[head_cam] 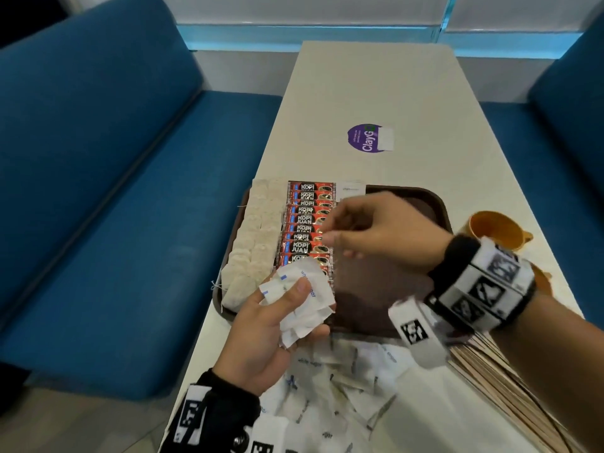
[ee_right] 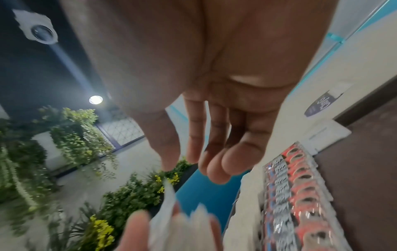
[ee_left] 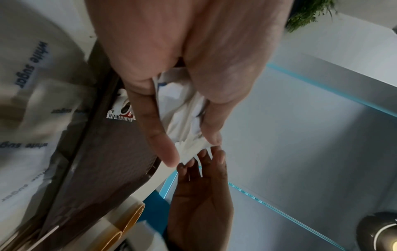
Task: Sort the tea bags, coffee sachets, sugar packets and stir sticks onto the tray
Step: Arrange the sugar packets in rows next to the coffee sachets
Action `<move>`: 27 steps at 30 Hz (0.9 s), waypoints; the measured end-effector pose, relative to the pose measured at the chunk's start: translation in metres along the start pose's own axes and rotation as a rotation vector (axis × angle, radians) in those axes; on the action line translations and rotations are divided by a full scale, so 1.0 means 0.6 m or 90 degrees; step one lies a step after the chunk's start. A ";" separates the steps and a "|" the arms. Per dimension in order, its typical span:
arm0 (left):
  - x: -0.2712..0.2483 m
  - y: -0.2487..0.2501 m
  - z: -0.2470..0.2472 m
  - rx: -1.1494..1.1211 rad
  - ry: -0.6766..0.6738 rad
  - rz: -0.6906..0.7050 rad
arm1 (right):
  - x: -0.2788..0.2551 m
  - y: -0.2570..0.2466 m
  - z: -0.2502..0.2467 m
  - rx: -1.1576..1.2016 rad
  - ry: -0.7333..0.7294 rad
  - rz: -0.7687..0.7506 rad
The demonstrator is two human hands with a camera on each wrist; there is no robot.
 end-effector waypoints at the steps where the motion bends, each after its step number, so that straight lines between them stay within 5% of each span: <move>1: -0.004 0.003 0.003 0.009 -0.004 0.004 | -0.023 -0.002 0.018 0.015 -0.017 0.002; 11: -0.036 -0.006 0.030 0.077 -0.020 -0.006 | -0.157 0.033 0.068 0.325 0.089 0.113; 21: -0.054 -0.036 0.040 0.135 -0.047 -0.048 | -0.183 0.049 0.062 0.376 0.197 0.158; 27: -0.038 -0.036 0.027 0.104 -0.005 -0.045 | -0.157 0.040 0.028 0.261 0.207 0.098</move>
Point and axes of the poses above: each hand's wrist, its own x-axis towards the middle knuckle, its own z-axis out of the palm, y = z × x, the point moved 5 cm from there along x, towards the middle knuckle, and after that the axes turned 11 degrees about x, right-handed, at the moved point
